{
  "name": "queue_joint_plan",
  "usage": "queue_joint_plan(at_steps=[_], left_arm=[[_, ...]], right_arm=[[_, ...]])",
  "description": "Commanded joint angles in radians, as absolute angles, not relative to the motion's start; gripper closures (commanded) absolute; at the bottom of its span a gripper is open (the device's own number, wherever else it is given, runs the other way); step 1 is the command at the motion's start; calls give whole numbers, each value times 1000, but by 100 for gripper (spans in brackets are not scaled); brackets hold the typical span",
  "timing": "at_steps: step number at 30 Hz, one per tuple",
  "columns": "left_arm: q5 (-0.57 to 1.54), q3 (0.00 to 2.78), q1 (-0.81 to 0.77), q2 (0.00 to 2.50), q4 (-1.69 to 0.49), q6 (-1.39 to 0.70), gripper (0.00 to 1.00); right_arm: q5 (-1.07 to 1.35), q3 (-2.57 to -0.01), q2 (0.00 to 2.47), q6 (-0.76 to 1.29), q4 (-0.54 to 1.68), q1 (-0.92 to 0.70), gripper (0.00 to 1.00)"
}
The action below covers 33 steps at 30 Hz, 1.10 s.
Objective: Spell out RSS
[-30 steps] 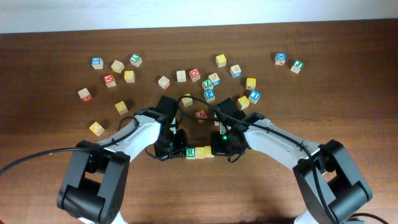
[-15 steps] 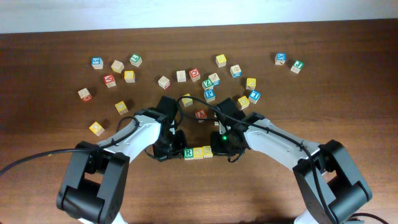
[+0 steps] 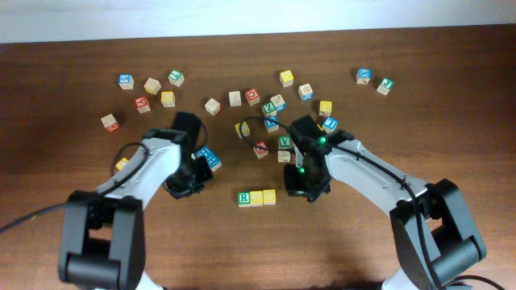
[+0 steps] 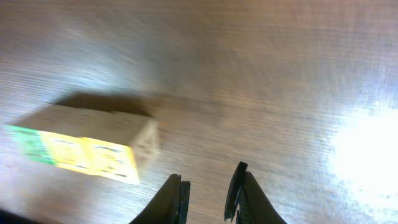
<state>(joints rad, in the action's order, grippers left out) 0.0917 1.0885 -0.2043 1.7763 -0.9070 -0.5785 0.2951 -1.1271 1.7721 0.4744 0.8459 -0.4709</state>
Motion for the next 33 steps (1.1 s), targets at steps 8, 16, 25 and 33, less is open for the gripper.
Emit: queue_joint_plan(at_steps=[8,16,25,33], left_arm=[[197,1060,-276,1763,-857,-541,100],[233,1060,-387,1835,-815,-607,100],[299,1060,-393,1835,-797,-607,100],[329,1060,-393,1835,-797,-607,100]], right_arm=[[310,-1065,1776,533,780,-472,87],[302,-1032,1776,603,716,-535,90],[311,-1030,1776,623,672,-565,90],[355,-1030,1776,622,661,-565,91]])
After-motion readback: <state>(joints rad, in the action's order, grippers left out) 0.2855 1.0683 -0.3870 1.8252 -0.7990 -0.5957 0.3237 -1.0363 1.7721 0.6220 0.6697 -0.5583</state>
